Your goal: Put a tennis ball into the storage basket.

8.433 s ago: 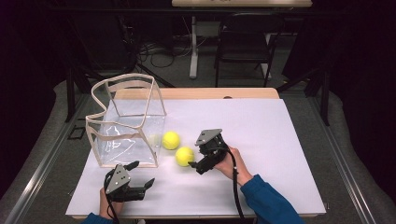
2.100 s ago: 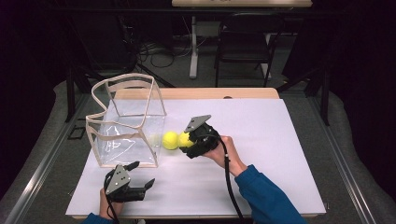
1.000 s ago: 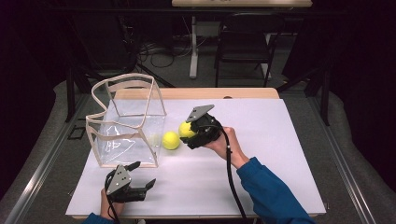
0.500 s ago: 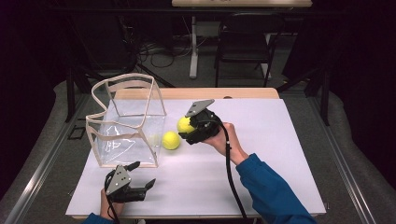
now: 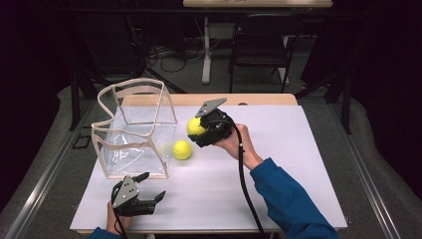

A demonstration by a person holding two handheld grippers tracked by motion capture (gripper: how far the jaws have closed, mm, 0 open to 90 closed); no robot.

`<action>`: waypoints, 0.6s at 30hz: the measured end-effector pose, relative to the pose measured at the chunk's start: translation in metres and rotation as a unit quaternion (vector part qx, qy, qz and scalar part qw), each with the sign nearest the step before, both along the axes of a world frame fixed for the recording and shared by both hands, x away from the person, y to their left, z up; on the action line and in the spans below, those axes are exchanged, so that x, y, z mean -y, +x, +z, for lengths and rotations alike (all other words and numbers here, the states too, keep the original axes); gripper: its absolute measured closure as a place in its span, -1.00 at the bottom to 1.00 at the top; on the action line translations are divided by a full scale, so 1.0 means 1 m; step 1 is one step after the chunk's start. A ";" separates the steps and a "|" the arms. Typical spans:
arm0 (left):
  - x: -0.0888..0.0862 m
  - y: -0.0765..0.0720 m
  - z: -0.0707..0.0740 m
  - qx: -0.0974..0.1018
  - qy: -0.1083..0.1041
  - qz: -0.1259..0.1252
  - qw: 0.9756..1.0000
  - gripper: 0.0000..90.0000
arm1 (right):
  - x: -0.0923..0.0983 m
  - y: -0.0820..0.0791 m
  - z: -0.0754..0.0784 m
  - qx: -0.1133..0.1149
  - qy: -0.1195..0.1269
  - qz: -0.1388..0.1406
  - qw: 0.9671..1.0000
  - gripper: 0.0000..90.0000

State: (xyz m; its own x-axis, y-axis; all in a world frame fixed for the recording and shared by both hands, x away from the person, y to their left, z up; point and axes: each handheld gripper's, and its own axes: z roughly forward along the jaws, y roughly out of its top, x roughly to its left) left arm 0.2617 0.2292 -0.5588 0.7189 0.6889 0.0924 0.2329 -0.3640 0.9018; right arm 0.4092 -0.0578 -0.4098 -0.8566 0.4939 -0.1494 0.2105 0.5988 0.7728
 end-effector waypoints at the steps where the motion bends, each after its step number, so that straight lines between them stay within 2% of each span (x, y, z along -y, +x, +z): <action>1: 0.000 0.000 0.000 0.000 0.000 0.000 1.000 -0.64 | 0.000 0.001 0.001 0.000 0.000 0.000 1.000 -0.42; 10: 0.000 0.000 0.000 0.000 -0.001 0.000 1.000 -0.64 | -0.002 0.003 0.003 0.000 -0.001 0.000 1.000 -0.42; 12: -0.001 0.000 0.000 0.000 0.000 0.000 1.000 -0.64 | -0.003 0.010 0.013 0.006 0.003 -0.002 1.000 -0.42; 18: 0.000 0.000 0.000 -0.001 -0.001 0.000 1.000 -0.64 | -0.006 0.015 0.017 0.001 0.005 -0.002 1.000 -0.42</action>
